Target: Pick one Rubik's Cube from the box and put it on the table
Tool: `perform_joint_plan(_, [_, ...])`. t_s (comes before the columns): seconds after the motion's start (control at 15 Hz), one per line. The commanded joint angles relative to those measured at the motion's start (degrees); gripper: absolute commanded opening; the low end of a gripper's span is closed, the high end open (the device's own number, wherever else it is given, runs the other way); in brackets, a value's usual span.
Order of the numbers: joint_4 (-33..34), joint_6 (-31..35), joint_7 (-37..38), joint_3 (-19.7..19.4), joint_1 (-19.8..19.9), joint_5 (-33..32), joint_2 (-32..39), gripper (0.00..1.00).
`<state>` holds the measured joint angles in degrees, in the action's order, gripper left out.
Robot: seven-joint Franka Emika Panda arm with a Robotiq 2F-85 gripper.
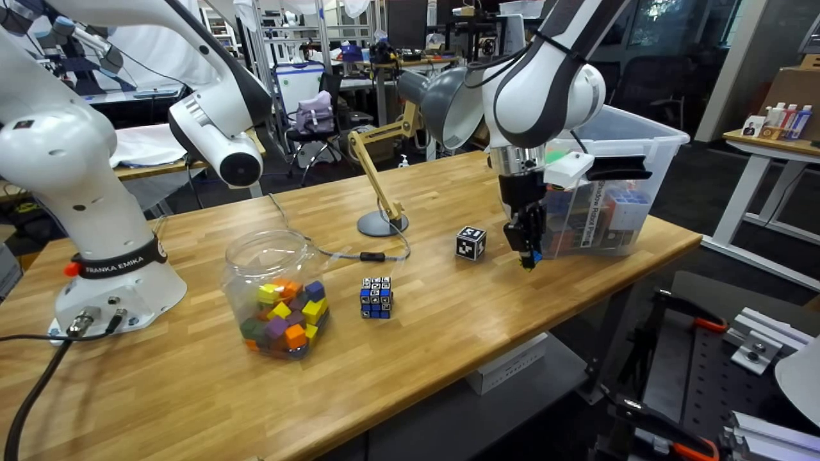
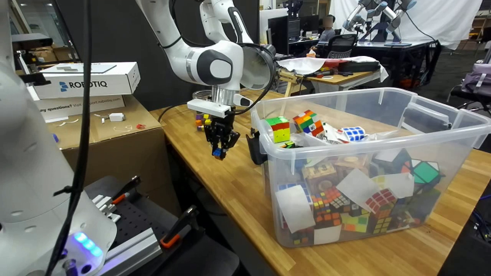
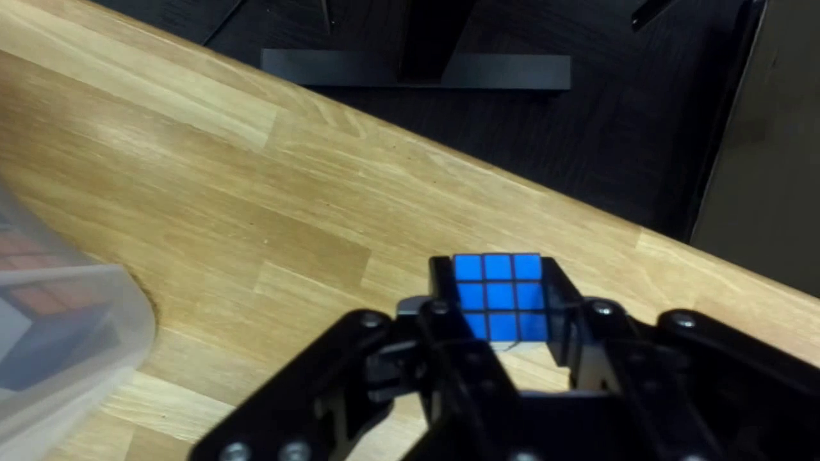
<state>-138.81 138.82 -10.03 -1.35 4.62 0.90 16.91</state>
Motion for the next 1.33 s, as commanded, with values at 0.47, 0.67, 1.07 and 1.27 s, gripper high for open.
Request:
perform_joint_plan(0.47, [5.15,-2.91,-0.43,1.68,-3.37,-4.63,6.12,0.08])
perform_joint_plan(0.67, [8.13,-3.65,-0.18,1.81,-4.04,-6.30,9.10,0.08])
perform_joint_plan(1.07, [12.20,-5.23,-2.09,2.92,-3.32,-5.55,13.19,0.08])
perform_joint_plan(1.27, [13.17,-5.75,-2.77,3.11,-3.20,-5.53,13.89,0.08])
